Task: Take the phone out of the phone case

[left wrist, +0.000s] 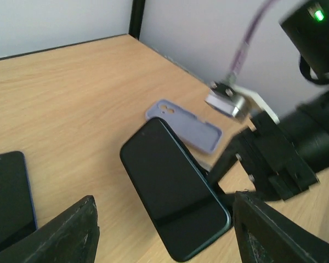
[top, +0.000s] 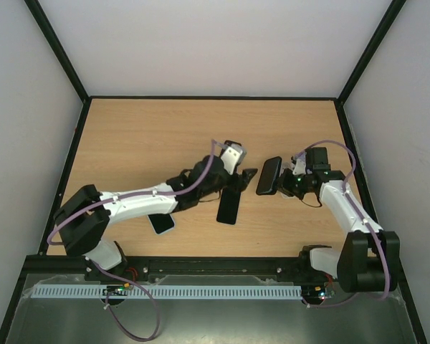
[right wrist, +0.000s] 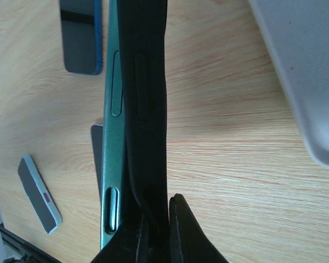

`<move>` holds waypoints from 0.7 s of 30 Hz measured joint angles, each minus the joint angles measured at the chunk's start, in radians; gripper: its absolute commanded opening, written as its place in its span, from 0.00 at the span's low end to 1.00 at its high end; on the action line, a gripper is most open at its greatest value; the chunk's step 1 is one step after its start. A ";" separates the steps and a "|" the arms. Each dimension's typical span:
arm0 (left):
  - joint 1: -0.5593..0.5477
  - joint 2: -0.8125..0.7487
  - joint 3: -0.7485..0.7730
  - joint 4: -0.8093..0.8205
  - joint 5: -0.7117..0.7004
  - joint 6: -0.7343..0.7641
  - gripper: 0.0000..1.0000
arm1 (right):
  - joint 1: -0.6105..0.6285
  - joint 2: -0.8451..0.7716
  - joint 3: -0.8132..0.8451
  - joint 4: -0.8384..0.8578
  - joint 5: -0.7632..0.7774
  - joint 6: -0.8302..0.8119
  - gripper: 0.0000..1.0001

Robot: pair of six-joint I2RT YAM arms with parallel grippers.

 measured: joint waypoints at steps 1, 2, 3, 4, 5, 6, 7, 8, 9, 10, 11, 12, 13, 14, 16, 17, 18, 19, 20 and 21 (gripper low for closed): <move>-0.022 0.008 -0.013 0.012 -0.019 0.018 0.66 | 0.000 0.010 0.000 -0.001 0.004 -0.003 0.02; -0.038 0.019 -0.026 0.026 -0.034 0.033 0.66 | 0.000 0.024 0.000 -0.001 0.007 -0.007 0.02; -0.049 0.033 -0.037 0.038 -0.048 0.047 0.66 | 0.000 0.035 0.000 0.000 0.009 -0.010 0.02; -0.055 0.048 -0.043 0.046 -0.056 0.058 0.66 | 0.002 0.050 0.000 0.002 0.011 -0.014 0.02; -0.063 0.069 -0.045 0.052 -0.068 0.072 0.66 | 0.003 0.068 0.000 0.005 0.013 -0.018 0.02; -0.072 0.093 -0.045 0.061 -0.079 0.086 0.65 | 0.006 0.085 0.000 0.008 0.015 -0.021 0.02; -0.079 0.120 -0.045 0.071 -0.090 0.099 0.65 | 0.009 0.101 0.001 0.010 0.018 -0.023 0.02; -0.084 0.147 -0.044 0.077 -0.100 0.113 0.64 | 0.013 0.118 0.002 0.013 0.021 -0.026 0.02; -0.090 0.171 -0.044 0.079 -0.108 0.124 0.64 | 0.019 0.132 0.002 0.015 0.026 -0.028 0.02; -0.097 0.193 -0.043 0.082 -0.117 0.136 0.64 | 0.026 0.143 0.002 0.017 0.033 -0.029 0.02; -0.105 0.212 -0.043 0.084 -0.124 0.146 0.64 | 0.035 0.151 0.002 0.021 0.039 -0.030 0.02; -0.114 0.232 -0.043 0.093 -0.131 0.158 0.64 | 0.043 0.157 0.002 0.027 0.042 -0.030 0.02; -0.121 0.246 -0.043 0.103 -0.135 0.166 0.64 | 0.052 0.162 0.003 0.034 0.045 -0.030 0.02; -0.130 0.261 -0.042 0.113 -0.137 0.177 0.64 | 0.060 0.166 0.003 0.039 0.048 -0.030 0.02; -0.145 0.286 -0.039 0.132 -0.141 0.194 0.64 | 0.072 0.174 0.011 0.043 0.058 -0.029 0.02; -0.154 0.294 -0.037 0.141 -0.144 0.204 0.65 | 0.076 0.178 0.016 0.045 0.061 -0.029 0.02; -0.160 0.301 -0.034 0.150 -0.146 0.211 0.64 | 0.080 0.184 0.024 0.045 0.064 -0.029 0.02; -0.167 0.309 -0.029 0.158 -0.151 0.218 0.64 | 0.085 0.190 0.031 0.046 0.069 -0.029 0.02; -0.174 0.315 -0.022 0.160 -0.157 0.224 0.64 | 0.088 0.197 0.036 0.050 0.072 -0.030 0.02; -0.179 0.323 -0.012 0.161 -0.166 0.228 0.63 | 0.091 0.203 0.039 0.052 0.078 -0.031 0.02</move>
